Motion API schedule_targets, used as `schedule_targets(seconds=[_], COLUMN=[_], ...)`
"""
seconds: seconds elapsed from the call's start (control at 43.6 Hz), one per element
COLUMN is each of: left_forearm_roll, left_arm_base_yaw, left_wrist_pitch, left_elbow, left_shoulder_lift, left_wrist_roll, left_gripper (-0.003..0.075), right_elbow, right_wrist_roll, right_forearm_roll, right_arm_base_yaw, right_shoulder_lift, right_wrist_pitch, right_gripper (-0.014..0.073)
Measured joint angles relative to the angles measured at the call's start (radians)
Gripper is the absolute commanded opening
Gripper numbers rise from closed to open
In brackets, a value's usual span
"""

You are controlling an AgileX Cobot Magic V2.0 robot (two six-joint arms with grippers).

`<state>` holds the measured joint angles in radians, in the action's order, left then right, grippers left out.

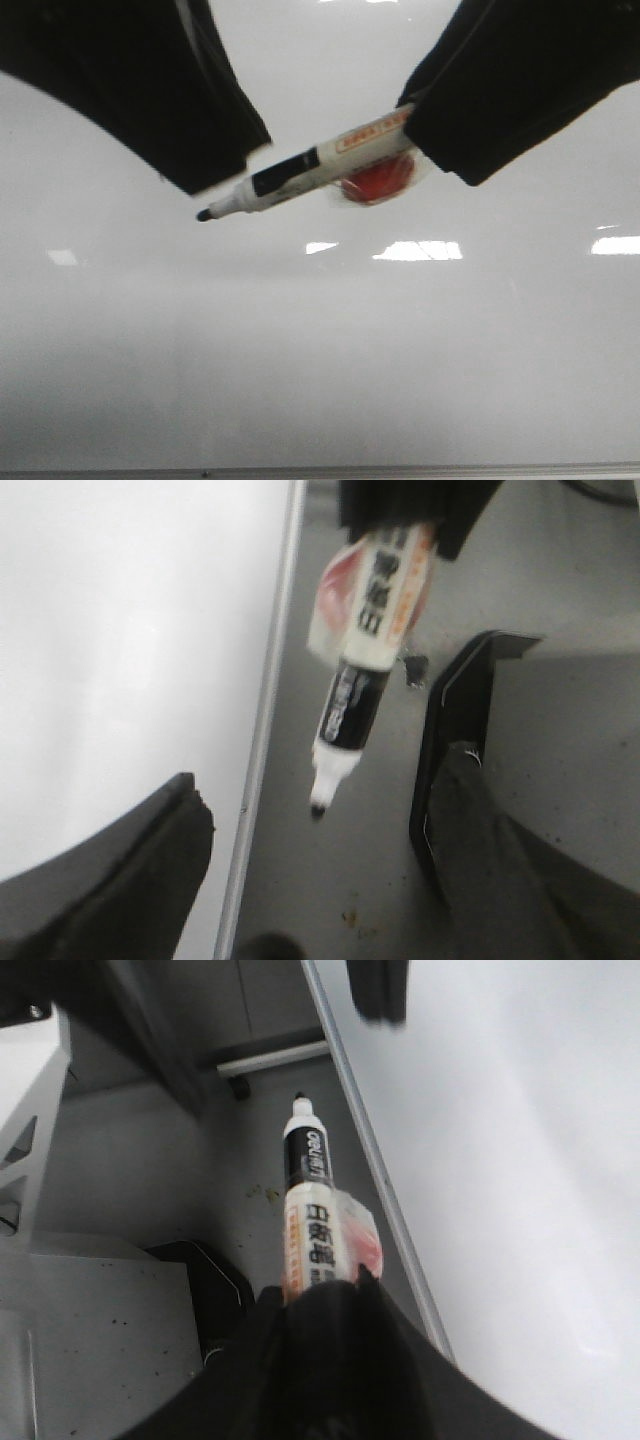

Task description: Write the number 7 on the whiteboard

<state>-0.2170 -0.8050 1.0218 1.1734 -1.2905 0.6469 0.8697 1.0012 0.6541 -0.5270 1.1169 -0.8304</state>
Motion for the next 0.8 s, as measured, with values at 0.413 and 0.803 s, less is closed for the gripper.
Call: schedule_targets(seconds=[0.413,0.803], left_forearm_roll=[-0.025,-0.086], left_arm_base_yaw=[0.350,0.416], left_wrist_pitch=[-0.035,-0.076], left_elbow=[-0.174,-0.272], left_shoulder_lift=[0.347,0.424], left_wrist_roll=[-0.168,-0.183], left_gripper=[0.0461,0.0461], right_elbow=[0.000,-0.148], right_wrist_roll=[-0.466,-0.602], right_forearm_roll=[-0.327,-0.275], right_arm_base_yaw=[0.157,0.188], right_shoulder_lift=[-0.212,-0.369], right_wrist_pitch=[-0.036,0.118], right_gripper=[-0.0066,-0.0066])
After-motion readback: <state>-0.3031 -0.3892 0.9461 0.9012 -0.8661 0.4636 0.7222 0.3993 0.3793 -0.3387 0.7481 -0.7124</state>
